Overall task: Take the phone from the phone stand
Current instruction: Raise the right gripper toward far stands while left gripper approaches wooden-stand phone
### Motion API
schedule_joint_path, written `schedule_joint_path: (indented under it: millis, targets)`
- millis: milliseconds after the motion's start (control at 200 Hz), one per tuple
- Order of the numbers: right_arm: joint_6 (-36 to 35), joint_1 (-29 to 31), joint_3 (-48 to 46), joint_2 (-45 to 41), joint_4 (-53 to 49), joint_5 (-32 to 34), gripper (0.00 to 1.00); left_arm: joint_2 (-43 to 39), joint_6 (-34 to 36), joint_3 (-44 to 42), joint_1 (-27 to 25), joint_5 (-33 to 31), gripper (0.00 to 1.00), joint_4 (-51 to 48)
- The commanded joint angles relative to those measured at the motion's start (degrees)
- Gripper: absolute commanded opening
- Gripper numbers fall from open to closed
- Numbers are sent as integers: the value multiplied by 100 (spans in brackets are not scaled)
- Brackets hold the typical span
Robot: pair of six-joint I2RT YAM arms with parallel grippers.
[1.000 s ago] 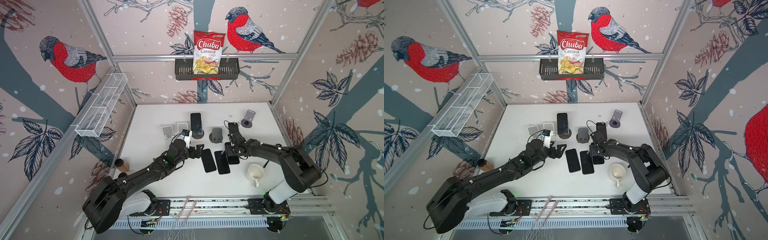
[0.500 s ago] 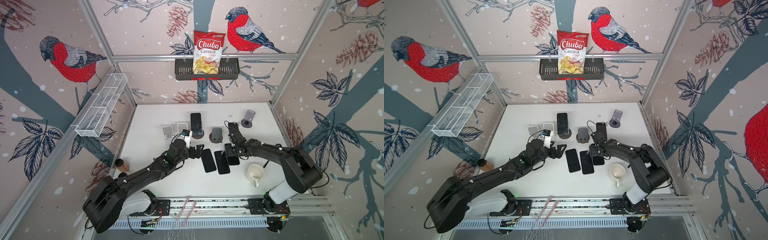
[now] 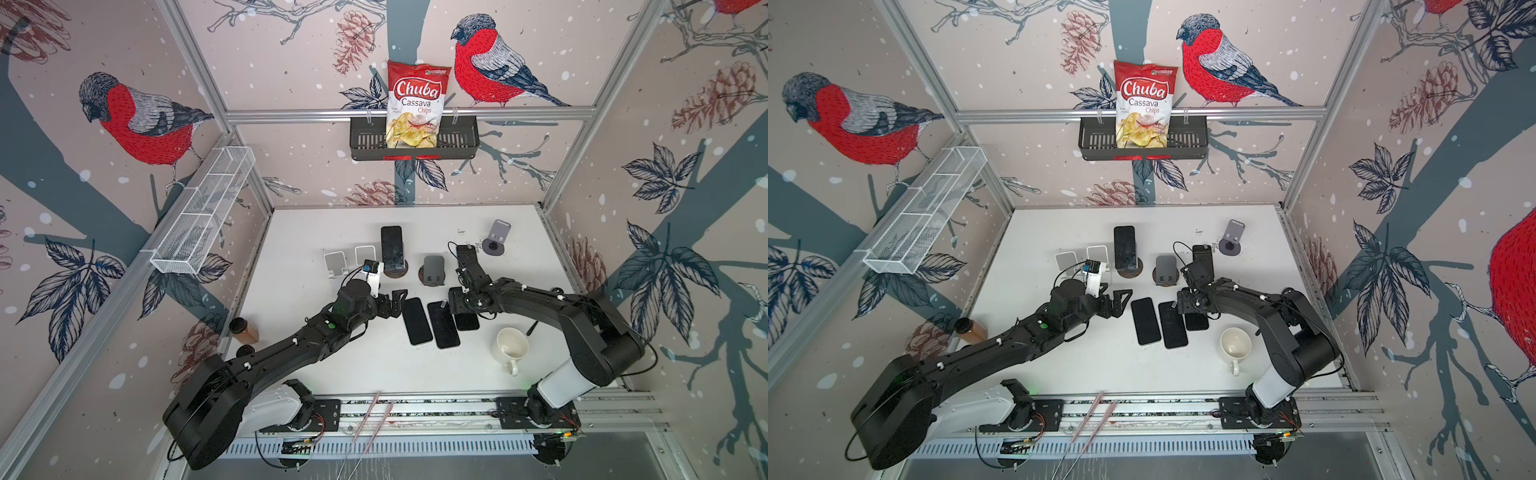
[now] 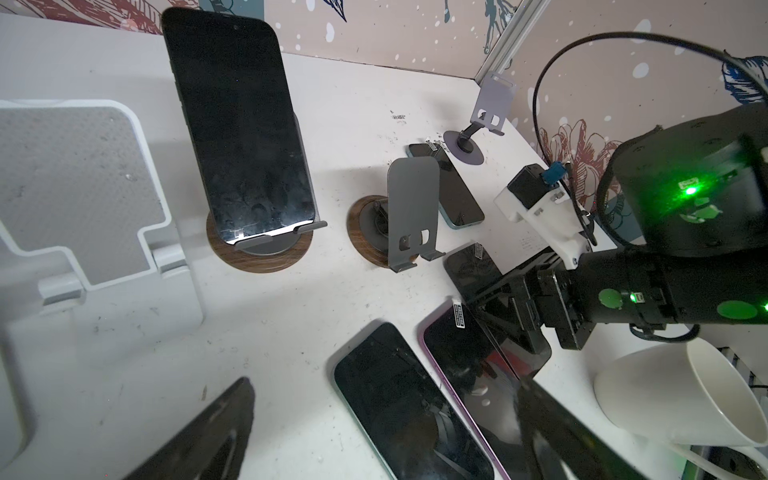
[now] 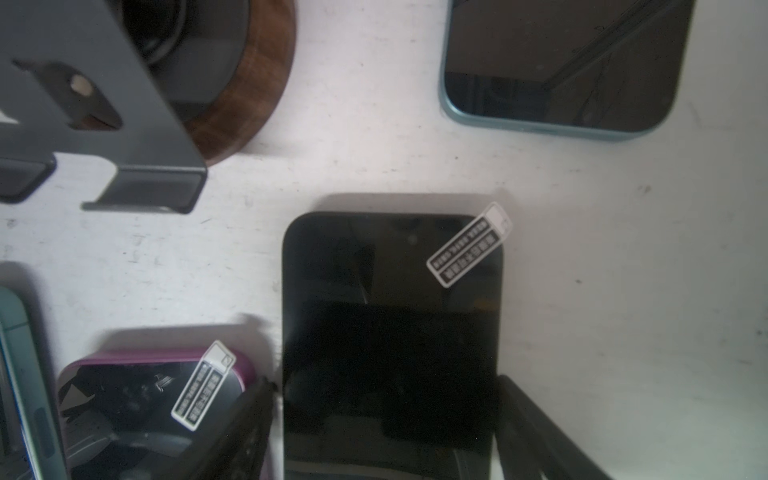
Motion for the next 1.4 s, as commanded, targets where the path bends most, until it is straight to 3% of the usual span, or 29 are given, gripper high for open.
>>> schedule_joint_path:
  millis: [0,491,1397]
  targets:
    - [152,3,12,45,-377,12,85,-4,37,-20,-4,-73,96,211]
    - [103,-71,266,-224,-314,186,88,-112,52,-5,0,-152,96,101]
    - [94,-221,735,-814,274,-105,93,-140,-309,323,-5,-338,96,-381]
